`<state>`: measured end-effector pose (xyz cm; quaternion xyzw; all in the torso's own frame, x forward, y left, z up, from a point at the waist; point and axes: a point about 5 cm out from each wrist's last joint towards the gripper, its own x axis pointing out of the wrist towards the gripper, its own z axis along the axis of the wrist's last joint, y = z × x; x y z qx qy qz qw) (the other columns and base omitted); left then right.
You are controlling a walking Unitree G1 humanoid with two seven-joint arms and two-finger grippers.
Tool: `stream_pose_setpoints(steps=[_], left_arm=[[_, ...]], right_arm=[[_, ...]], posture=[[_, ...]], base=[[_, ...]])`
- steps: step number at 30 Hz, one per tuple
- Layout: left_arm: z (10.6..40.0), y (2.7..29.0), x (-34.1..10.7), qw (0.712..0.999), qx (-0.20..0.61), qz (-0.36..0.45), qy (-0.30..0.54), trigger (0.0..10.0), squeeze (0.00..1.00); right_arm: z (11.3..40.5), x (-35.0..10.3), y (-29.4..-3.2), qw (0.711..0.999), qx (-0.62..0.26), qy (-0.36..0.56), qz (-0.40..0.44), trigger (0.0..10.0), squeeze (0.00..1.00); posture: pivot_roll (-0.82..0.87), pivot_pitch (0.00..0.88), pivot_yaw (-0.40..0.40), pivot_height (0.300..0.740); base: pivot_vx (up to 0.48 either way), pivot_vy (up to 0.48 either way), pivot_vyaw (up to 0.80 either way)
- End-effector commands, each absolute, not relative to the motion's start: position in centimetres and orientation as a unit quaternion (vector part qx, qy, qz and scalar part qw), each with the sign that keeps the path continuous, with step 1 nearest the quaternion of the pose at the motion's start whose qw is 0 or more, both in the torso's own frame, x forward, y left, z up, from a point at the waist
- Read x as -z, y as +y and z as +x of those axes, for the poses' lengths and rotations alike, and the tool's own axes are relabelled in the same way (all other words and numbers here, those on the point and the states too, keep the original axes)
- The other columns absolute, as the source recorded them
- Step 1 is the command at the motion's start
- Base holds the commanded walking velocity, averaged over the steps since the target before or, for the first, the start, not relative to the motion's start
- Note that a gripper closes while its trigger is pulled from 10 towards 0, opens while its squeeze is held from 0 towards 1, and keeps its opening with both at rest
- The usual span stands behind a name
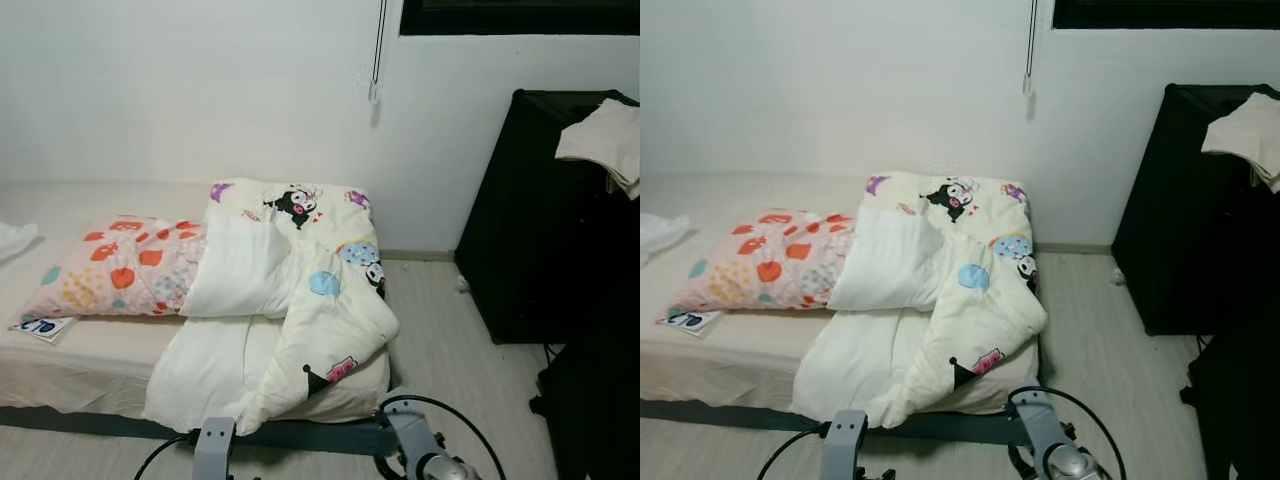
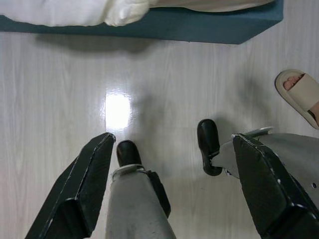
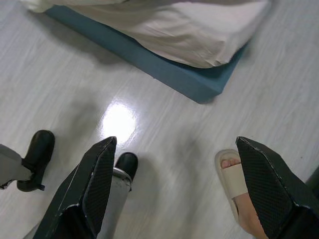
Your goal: Clean up the room
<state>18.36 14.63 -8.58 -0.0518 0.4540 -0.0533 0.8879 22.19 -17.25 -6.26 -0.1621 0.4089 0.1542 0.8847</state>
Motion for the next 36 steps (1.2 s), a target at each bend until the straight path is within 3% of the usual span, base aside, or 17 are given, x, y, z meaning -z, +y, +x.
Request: stream_pose_setpoints(steps=[1,10,18,24,30,36], left_arm=[[18.1,15.1,8.7,0.886,0.046,-0.052,0.459,10.0,0.00],[18.3,15.5,8.6,0.888,0.039,-0.054,0.455,10.0,0.00],[18.2,15.6,8.6,0.888,0.038,-0.054,0.456,10.0,0.00],[18.1,15.6,8.7,0.887,0.037,-0.054,0.456,10.0,0.00],[17.9,15.4,8.8,0.885,0.048,-0.048,0.460,10.0,0.00],[17.8,15.1,8.8,0.883,0.066,-0.037,0.464,10.0,0.00]], right_arm=[[21.9,6.4,-17.1,0.882,-0.158,0.412,-0.164,10.0,0.00],[20.7,7.1,-17.9,0.868,-0.154,0.437,-0.178,10.0,0.00],[20.1,7.4,-18.5,0.862,-0.150,0.446,-0.189,10.0,0.00],[19.7,7.6,-18.9,0.858,-0.140,0.454,-0.193,10.0,0.00],[19.3,7.8,-19.3,0.853,-0.132,0.462,-0.202,10.0,0.00],[19.5,7.5,-20.9,0.856,-0.084,0.457,-0.228,10.0,0.00]], posture=[[-0.14,0.000,0.004,0.740],[-0.14,0.000,0.004,0.740],[-0.14,0.000,0.001,0.740],[-0.14,0.000,0.001,0.740],[-0.14,0.000,0.002,0.740],[-0.14,0.000,0.003,0.740]], base=[[0.285,0.000,0.00],[0.302,0.000,0.00],[0.323,0.000,0.80],[0.301,0.000,0.00],[0.000,0.000,0.00],[0.000,-0.471,0.00]])
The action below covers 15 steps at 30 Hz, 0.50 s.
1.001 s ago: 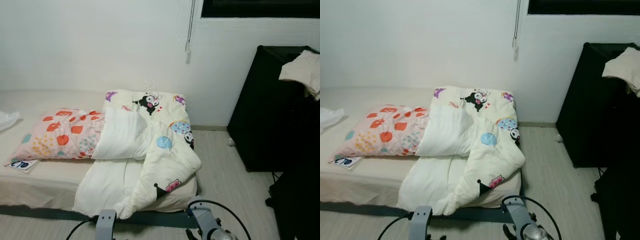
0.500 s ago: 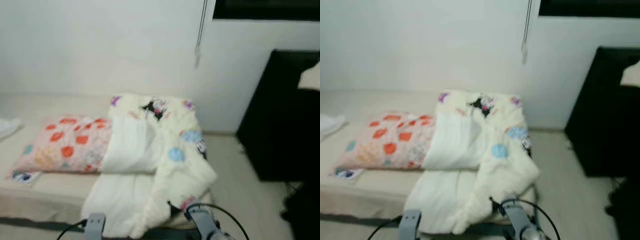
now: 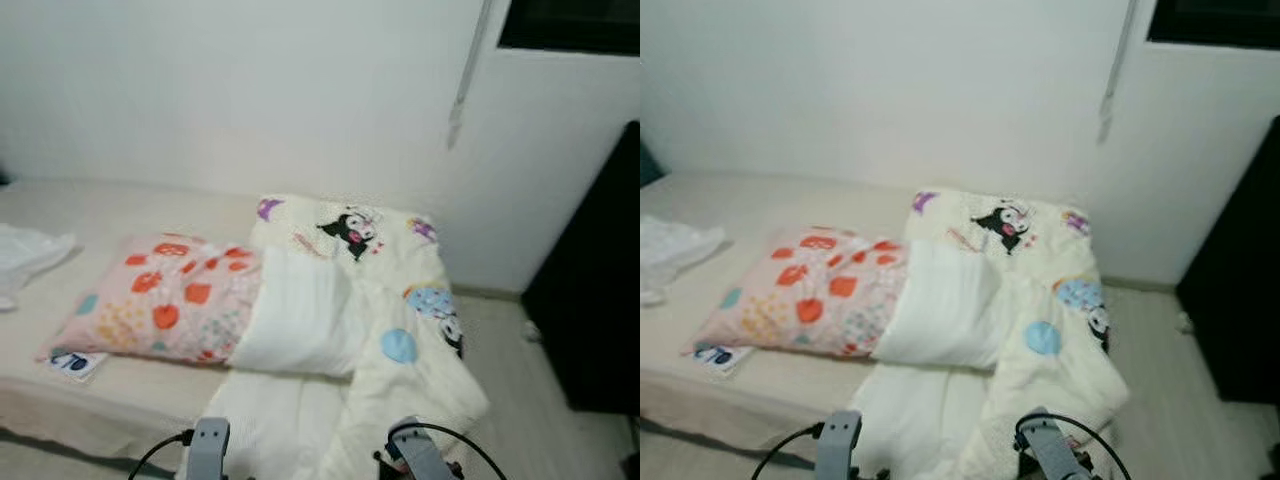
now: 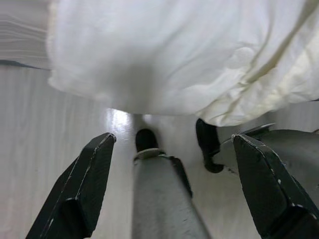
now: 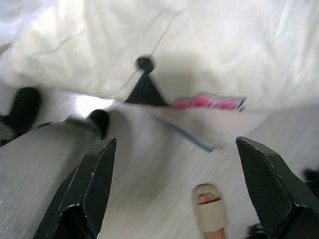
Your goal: Clean up the room
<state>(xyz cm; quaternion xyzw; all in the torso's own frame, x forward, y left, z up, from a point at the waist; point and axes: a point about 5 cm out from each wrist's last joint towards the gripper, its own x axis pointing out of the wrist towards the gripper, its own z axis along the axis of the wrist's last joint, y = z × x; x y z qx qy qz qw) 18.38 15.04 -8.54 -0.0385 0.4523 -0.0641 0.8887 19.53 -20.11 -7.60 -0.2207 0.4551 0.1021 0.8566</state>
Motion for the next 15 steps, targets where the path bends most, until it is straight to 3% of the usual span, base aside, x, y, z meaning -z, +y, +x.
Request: stream_pose_setpoints(steps=[1,3,6,11,15], left_arm=[[17.8,15.1,8.9,0.883,0.064,-0.039,0.464,10.0,0.00],[17.7,15.1,8.9,0.883,0.062,-0.042,0.464,10.0,0.00],[17.7,15.1,8.9,0.882,0.059,-0.054,0.464,10.0,0.00],[17.5,15.1,8.9,0.881,0.064,-0.054,0.465,10.0,0.00],[17.4,15.1,9.0,0.881,0.065,-0.055,0.466,10.0,0.00]], right_arm=[[20.1,7.1,-21.3,0.863,-0.063,0.448,-0.227,10.0,0.00],[20.7,6.6,-21.7,0.873,-0.042,0.435,-0.216,10.0,0.00],[23.3,4.9,-21.8,0.913,-0.012,0.379,-0.153,10.0,0.00],[25.8,3.3,-19.5,0.935,-0.071,0.326,-0.123,10.0,0.00],[26.4,3.0,-17.9,0.935,-0.106,0.316,-0.124,10.0,0.00]], posture=[[-0.14,0.000,0.004,0.740],[-0.14,0.000,0.006,0.740],[-0.14,0.000,0.008,0.740],[-0.14,0.000,0.009,0.740],[-0.13,0.000,0.010,0.740]], base=[[0.000,-0.428,0.00],[0.000,0.000,0.00],[0.000,0.000,0.00],[0.000,0.000,0.00],[0.000,0.000,0.00]])
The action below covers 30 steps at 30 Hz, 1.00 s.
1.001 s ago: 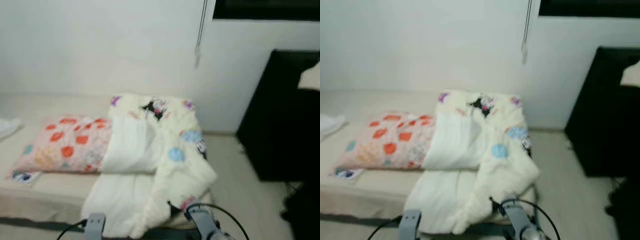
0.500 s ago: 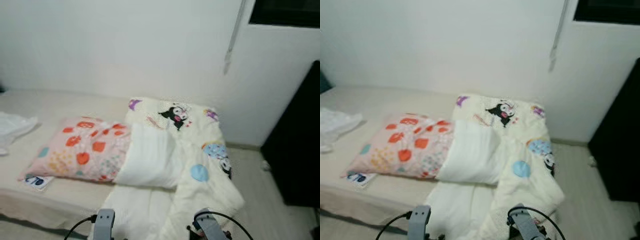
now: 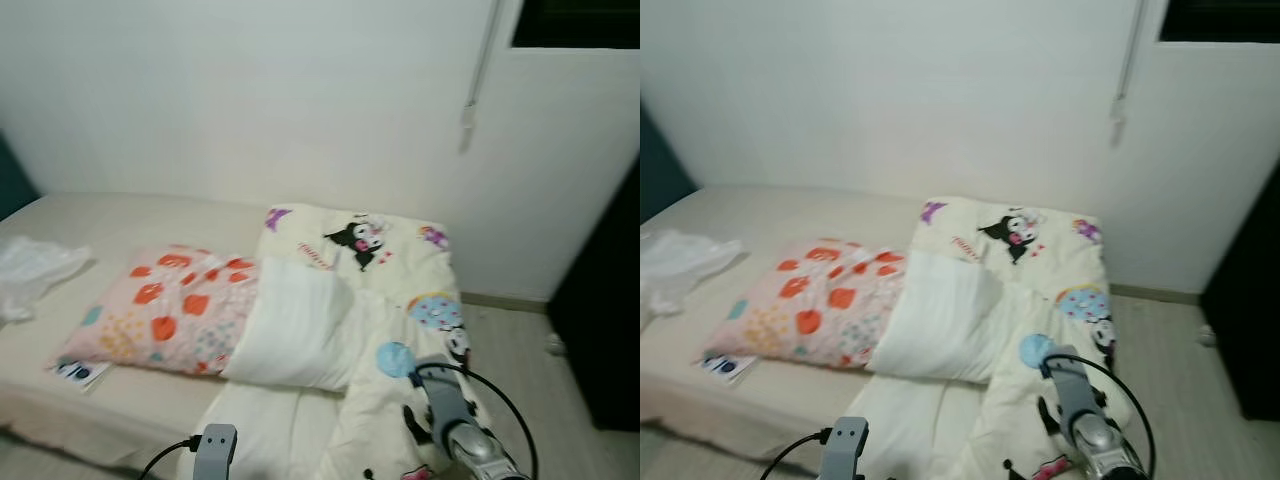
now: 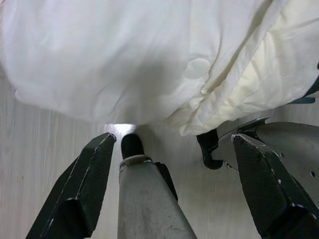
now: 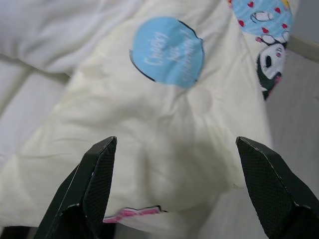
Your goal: Clean up the room
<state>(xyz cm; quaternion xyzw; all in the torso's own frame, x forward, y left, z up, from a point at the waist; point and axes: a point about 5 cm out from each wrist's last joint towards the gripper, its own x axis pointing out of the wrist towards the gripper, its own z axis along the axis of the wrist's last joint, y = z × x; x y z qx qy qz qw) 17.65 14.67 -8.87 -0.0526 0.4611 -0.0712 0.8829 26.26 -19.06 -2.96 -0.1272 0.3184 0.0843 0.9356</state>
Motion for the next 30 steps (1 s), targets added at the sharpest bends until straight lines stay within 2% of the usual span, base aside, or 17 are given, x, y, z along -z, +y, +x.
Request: stream_pose_setpoints(steps=[1,6,13,21,30], left_arm=[[17.4,15.1,9.0,0.880,0.065,-0.055,0.467,10.0,0.00],[17.1,15.3,9.1,0.878,0.062,-0.054,0.472,10.0,0.00],[16.6,15.6,9.4,0.871,0.056,-0.044,0.486,10.0,0.00],[16.8,15.5,9.3,0.872,0.062,-0.041,0.485,10.0,0.00],[18.6,14.9,8.5,0.883,0.061,-0.056,0.462,10.0,0.00]], right_arm=[[26.7,2.8,-17.2,0.935,-0.117,0.314,-0.118,10.0,0.00],[26.9,2.8,-15.9,0.933,-0.133,0.317,-0.104,10.0,0.00],[26.1,3.6,-16.2,0.924,-0.129,0.336,-0.126,10.0,0.00],[25.8,3.8,-17.0,0.927,-0.100,0.343,-0.118,10.0,0.00],[26.5,3.2,-17.2,0.932,-0.089,0.330,-0.120,10.0,0.00]], posture=[[-0.13,0.000,0.009,0.740],[-0.12,0.000,0.008,0.740],[-0.13,0.000,0.014,0.740],[-0.14,0.000,0.033,0.710],[-0.14,0.000,0.036,0.670]], base=[[0.000,0.000,0.00],[0.000,0.000,0.00],[0.000,0.000,0.00],[0.000,0.000,0.00],[0.000,0.000,0.00]])
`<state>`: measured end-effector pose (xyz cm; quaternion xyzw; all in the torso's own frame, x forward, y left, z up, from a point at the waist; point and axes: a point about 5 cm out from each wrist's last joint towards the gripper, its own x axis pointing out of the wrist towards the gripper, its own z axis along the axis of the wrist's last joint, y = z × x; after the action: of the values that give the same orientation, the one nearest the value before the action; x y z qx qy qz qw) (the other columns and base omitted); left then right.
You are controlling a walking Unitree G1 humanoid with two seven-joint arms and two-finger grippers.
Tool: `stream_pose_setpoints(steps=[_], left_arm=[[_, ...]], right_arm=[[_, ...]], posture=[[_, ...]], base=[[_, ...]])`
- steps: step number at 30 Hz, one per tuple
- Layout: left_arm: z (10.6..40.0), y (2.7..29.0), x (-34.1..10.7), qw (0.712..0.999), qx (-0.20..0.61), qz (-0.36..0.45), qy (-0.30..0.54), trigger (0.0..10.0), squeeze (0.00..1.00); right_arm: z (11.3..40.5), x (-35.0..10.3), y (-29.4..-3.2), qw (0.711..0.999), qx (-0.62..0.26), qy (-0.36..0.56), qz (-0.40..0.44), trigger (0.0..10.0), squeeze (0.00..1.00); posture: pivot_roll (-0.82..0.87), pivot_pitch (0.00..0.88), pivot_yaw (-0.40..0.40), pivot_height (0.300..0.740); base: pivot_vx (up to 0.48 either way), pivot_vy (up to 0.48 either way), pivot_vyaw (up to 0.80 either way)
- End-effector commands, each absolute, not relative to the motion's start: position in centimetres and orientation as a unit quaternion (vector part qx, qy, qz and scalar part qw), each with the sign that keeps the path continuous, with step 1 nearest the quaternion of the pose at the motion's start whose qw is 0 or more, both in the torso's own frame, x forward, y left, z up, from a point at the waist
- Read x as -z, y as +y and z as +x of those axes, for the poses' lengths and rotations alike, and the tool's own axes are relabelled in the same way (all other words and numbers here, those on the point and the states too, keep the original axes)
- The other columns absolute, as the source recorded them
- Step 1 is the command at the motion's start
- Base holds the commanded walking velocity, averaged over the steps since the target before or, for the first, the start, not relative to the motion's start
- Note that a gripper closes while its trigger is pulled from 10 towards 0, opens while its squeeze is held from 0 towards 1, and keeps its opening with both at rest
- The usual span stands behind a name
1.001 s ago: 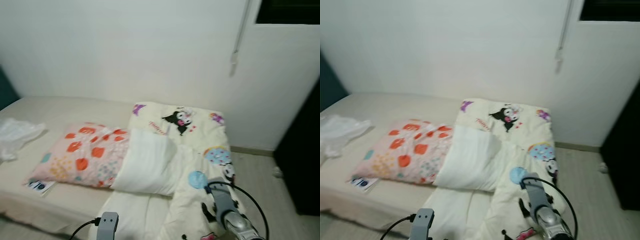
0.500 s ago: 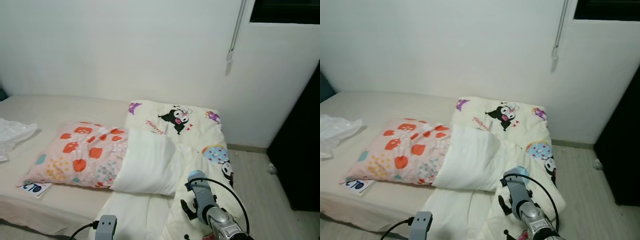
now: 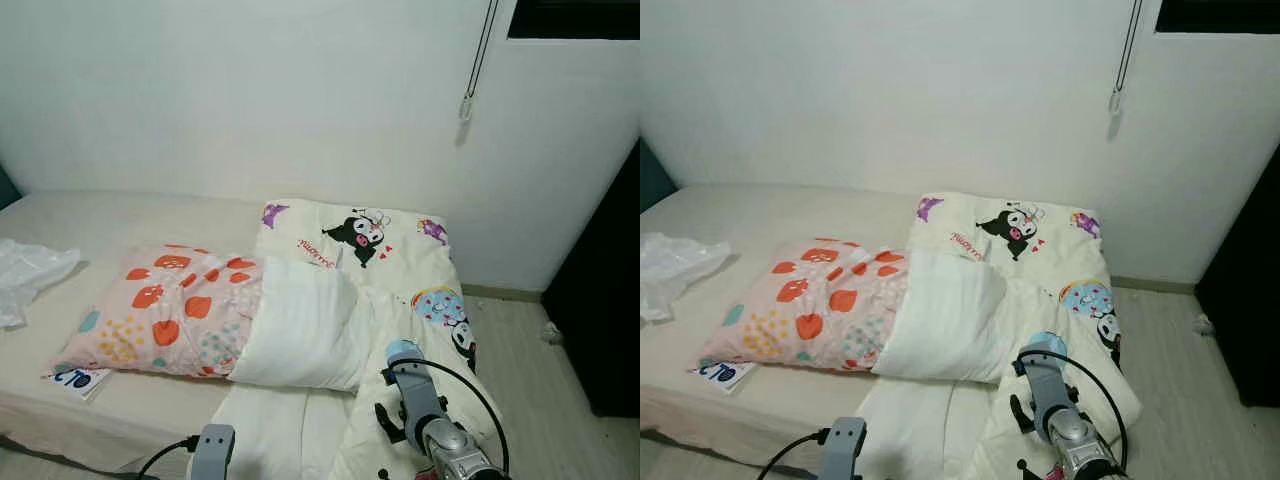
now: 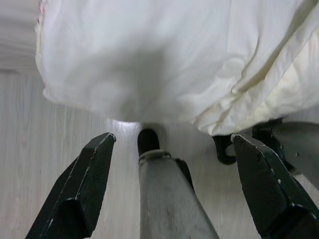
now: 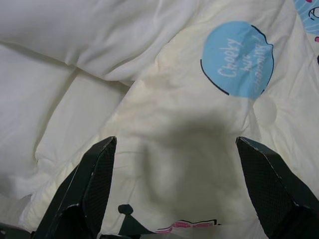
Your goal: Clean up the room
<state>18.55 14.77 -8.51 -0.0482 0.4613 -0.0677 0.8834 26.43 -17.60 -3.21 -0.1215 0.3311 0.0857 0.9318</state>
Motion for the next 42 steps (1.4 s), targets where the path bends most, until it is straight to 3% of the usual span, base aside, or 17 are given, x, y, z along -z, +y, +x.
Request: stream_pose_setpoints(steps=[1,15,36,42], left_arm=[[18.6,14.9,8.5,0.883,0.061,-0.056,0.462,10.0,0.00],[20.8,13.0,7.2,0.894,0.086,-0.118,0.423,10.0,0.00],[19.8,13.3,7.7,0.889,0.109,-0.109,0.432,10.0,0.00],[18.9,13.7,8.1,0.885,0.111,-0.102,0.441,10.0,0.00]], right_arm=[[26.5,3.2,-17.2,0.932,-0.089,0.330,-0.120,10.0,0.00],[26.8,3.0,-16.4,0.921,-0.113,0.314,-0.200,10.0,0.00],[30.1,-0.2,-14.5,0.938,-0.139,0.224,-0.224,10.0,0.00],[31.1,-0.9,-14.9,0.920,-0.110,0.232,-0.296,10.0,0.00]], posture=[[-0.14,0.000,0.036,0.670],[-0.15,0.000,0.049,0.615],[-0.13,0.009,0.070,0.615],[-0.11,0.034,0.074,0.615]], base=[[0.000,0.000,0.00],[0.000,0.000,0.00],[0.000,0.000,0.00],[0.000,0.000,0.00]])
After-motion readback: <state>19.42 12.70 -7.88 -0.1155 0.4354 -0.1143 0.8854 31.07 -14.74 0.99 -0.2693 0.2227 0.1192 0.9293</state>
